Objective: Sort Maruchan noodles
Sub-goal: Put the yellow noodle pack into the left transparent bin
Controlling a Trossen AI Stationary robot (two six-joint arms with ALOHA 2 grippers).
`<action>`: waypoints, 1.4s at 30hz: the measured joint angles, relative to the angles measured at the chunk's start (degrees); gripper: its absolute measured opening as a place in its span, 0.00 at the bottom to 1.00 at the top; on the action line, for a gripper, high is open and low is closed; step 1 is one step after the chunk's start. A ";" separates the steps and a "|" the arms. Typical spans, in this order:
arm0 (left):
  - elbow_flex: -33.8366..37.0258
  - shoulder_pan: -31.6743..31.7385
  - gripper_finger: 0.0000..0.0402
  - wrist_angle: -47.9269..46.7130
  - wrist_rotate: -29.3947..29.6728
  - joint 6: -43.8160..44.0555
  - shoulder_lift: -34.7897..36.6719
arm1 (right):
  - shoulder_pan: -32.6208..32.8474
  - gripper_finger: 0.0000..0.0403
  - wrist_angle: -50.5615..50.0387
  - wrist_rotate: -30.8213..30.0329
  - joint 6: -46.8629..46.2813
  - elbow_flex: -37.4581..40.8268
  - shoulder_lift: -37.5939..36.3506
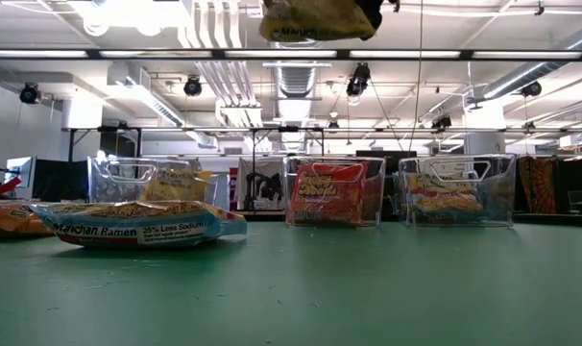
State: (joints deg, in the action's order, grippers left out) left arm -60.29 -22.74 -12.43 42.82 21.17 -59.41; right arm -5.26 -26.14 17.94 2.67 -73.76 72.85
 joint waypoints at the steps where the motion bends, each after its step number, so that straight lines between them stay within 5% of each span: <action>1: -1.45 0.00 0.56 -1.46 -0.04 -0.96 -0.64 | -0.02 0.23 -0.01 -0.09 0.74 0.00 0.01; 18: -7.57 2.66 0.56 -2.17 -3.67 -9.29 -10.23 | 0.08 0.23 -4.54 -6.99 9.19 -3.86 0.55; 31: -10.30 10.38 0.56 -1.52 -18.77 -11.52 -14.72 | 1.59 0.23 -9.35 -9.12 13.16 -8.65 4.85; 42: -10.25 14.00 0.56 -1.87 -23.71 -10.85 -15.33 | 3.16 0.23 -10.41 -12.79 17.86 -13.27 5.39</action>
State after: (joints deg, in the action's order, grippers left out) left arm -70.54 -8.74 -14.30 19.11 10.32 -74.74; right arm -2.09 -36.55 5.15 20.53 -87.02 78.24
